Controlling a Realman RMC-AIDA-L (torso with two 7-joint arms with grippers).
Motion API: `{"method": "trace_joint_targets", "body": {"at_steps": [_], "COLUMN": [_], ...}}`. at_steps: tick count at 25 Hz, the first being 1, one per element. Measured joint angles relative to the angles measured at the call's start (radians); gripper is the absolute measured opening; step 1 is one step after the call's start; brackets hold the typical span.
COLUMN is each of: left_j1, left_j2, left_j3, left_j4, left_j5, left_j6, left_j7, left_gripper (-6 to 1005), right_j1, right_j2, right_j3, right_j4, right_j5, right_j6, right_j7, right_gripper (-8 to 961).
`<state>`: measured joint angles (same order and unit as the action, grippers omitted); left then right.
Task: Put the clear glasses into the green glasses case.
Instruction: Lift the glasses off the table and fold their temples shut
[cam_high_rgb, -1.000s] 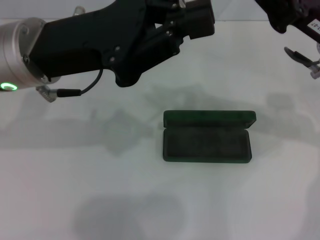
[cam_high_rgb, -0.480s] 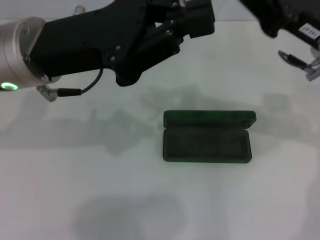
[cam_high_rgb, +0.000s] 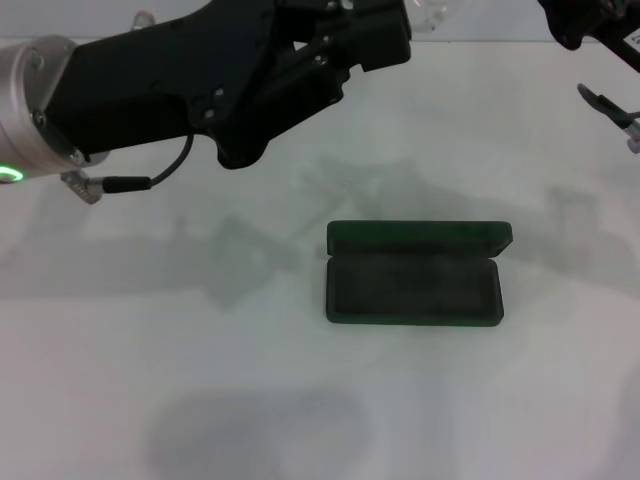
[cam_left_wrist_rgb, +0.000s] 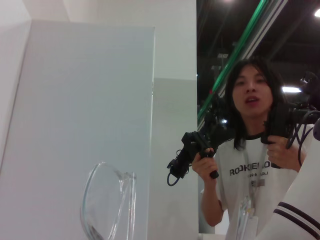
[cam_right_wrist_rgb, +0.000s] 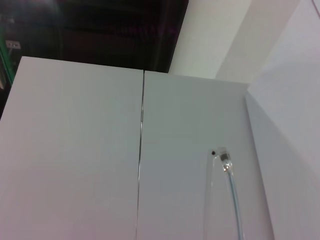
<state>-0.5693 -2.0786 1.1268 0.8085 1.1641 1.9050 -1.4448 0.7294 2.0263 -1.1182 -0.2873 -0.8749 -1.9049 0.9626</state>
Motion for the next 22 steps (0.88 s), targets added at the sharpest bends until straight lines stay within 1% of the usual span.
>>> {"method": "trace_joint_targets", "body": {"at_steps": [9, 15, 22], "left_j1": [-0.004, -0.012, -0.023], "left_j2": [0.001, 0.008, 0.008], "left_j3": [-0.001, 0.006, 0.008], "left_j4": [0.003, 0.008, 0.01], "left_j5": [0.002, 0.019, 0.055], "left_j6": [0.0, 0.002, 0.004], "left_j7": [0.002, 0.003, 0.003], "left_gripper": [77, 78, 78], "right_j1": [-0.001, -0.001, -0.001], "right_j2": [0.0, 0.0, 0.001], "right_j3": [0.001, 0.001, 0.002], "right_j4": [-0.001, -0.007, -0.005], "right_j5": [0.001, 0.001, 0.005], "right_j6": [0.005, 0.014, 0.017], "right_j7": [-0.012, -0.012, -0.025], "right_gripper": [93, 93, 92]}}
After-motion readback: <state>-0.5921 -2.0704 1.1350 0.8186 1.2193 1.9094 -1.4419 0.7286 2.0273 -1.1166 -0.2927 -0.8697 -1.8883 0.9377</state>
